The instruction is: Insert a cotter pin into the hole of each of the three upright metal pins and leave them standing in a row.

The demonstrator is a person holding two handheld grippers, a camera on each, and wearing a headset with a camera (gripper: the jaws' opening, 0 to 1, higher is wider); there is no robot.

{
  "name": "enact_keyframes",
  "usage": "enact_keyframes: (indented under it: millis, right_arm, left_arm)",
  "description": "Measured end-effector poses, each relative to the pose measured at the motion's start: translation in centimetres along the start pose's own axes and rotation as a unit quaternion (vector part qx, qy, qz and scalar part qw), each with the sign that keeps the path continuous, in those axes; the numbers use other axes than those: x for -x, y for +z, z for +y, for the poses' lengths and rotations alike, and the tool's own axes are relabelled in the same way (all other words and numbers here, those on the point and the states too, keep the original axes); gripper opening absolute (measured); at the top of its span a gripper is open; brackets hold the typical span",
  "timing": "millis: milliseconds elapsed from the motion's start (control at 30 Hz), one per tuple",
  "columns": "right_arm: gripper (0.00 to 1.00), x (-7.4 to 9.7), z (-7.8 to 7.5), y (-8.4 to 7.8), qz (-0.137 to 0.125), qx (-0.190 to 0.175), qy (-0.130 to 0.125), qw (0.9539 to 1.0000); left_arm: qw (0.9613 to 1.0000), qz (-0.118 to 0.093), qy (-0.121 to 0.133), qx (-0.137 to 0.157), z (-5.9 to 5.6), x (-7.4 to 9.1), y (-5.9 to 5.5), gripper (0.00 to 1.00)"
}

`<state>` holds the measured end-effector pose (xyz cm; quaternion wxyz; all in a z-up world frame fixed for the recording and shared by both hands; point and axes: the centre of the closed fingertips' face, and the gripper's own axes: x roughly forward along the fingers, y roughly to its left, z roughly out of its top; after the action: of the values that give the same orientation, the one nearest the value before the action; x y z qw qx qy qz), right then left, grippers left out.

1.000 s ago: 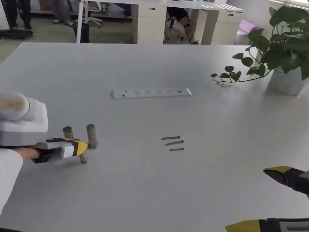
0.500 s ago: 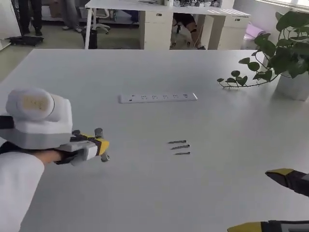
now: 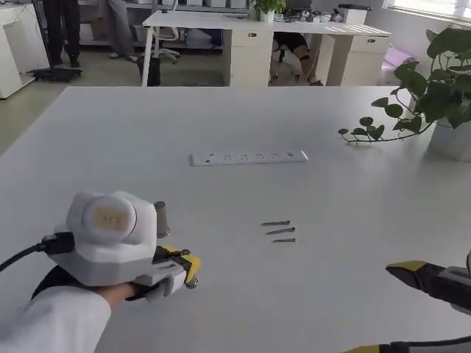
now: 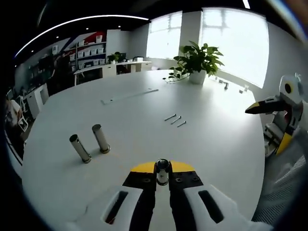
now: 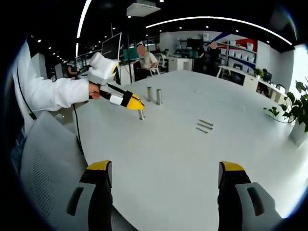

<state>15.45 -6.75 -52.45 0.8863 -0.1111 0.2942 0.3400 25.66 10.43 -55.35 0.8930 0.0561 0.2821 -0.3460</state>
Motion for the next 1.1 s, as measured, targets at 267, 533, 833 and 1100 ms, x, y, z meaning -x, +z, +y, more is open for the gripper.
enact_keyframes:
  millis: [267, 533, 833, 1100]
  right_arm:
    - [0.9, 0.2, -0.4, 0.0, -0.005, -0.008, -0.009, 0.9999]
    - [0.9, 0.2, -0.3, -0.4, 0.002, -0.007, -0.009, 0.9999]
    - [0.9, 0.0, 0.2, -0.4, 0.004, -0.004, -0.002, 1.0]
    - [0.9, -0.1, 0.5, -0.2, 0.003, -0.003, 0.001, 1.0]
  left_arm:
    - [0.9993, 0.018, 0.002, -0.034, -0.8, -0.6, -1.1, 0.07]
    - [0.9992, 0.013, -0.001, -0.038, -1.4, -0.8, -1.1, 0.07]
    - [0.999, 0.014, 0.009, -0.042, -1.4, -0.8, -1.8, 0.07]
    - [0.9992, 0.003, 0.009, -0.038, -1.7, -0.9, -1.7, 0.07]
